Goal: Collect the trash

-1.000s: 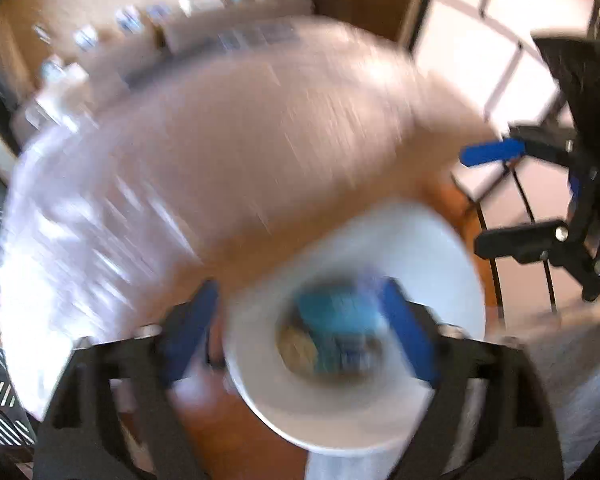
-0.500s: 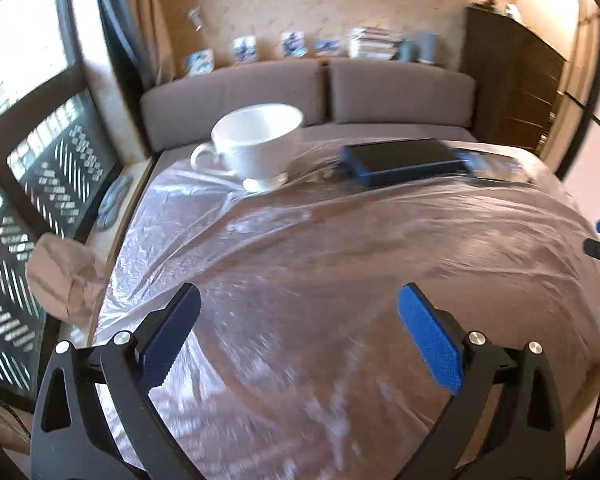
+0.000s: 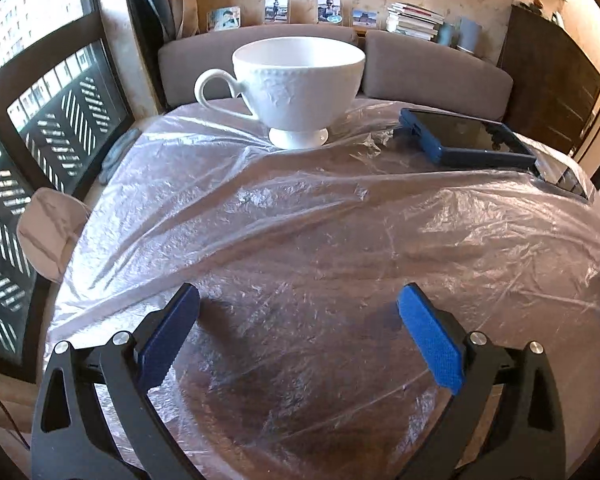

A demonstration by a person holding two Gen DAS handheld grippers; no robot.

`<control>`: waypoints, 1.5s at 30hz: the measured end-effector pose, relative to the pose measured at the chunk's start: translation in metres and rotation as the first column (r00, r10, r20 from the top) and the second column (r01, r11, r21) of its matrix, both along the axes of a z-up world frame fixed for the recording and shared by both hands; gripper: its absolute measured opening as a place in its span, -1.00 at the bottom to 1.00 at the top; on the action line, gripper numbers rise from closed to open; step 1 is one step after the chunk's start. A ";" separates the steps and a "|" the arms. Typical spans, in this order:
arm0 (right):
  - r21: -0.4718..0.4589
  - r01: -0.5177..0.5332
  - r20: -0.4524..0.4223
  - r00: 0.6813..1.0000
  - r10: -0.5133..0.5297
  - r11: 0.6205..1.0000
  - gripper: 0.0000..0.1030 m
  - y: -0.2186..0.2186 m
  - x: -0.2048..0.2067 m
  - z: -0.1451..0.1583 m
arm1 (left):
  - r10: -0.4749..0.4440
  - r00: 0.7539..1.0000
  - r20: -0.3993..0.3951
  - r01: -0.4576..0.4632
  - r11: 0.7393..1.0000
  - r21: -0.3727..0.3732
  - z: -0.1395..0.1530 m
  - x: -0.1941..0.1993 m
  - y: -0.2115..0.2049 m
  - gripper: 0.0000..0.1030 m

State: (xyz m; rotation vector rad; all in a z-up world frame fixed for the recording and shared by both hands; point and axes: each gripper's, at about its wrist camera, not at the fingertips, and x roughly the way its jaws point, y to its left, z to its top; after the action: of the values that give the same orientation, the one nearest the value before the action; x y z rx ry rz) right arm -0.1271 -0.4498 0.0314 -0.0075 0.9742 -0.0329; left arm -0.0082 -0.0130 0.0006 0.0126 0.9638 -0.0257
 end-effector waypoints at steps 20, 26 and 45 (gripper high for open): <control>-0.002 0.009 -0.001 1.000 -0.009 1.000 0.93 0.003 -0.004 0.002 | -0.001 1.000 -0.004 0.000 1.000 -0.004 -0.001 0.003 0.001 0.98; -0.002 0.009 -0.001 1.000 -0.009 1.000 0.93 0.002 -0.004 0.002 | -0.001 1.000 -0.005 0.001 1.000 -0.006 -0.002 0.005 0.004 0.98; -0.002 0.009 -0.001 1.000 -0.009 1.000 0.93 0.002 -0.004 0.003 | 0.001 1.000 -0.005 -0.001 1.000 -0.007 -0.002 0.007 0.004 0.98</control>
State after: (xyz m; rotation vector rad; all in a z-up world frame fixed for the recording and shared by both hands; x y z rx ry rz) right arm -0.1310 -0.4473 0.0342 -0.0046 0.9754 -0.0421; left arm -0.0015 -0.0086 -0.0013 0.0058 0.9682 -0.0280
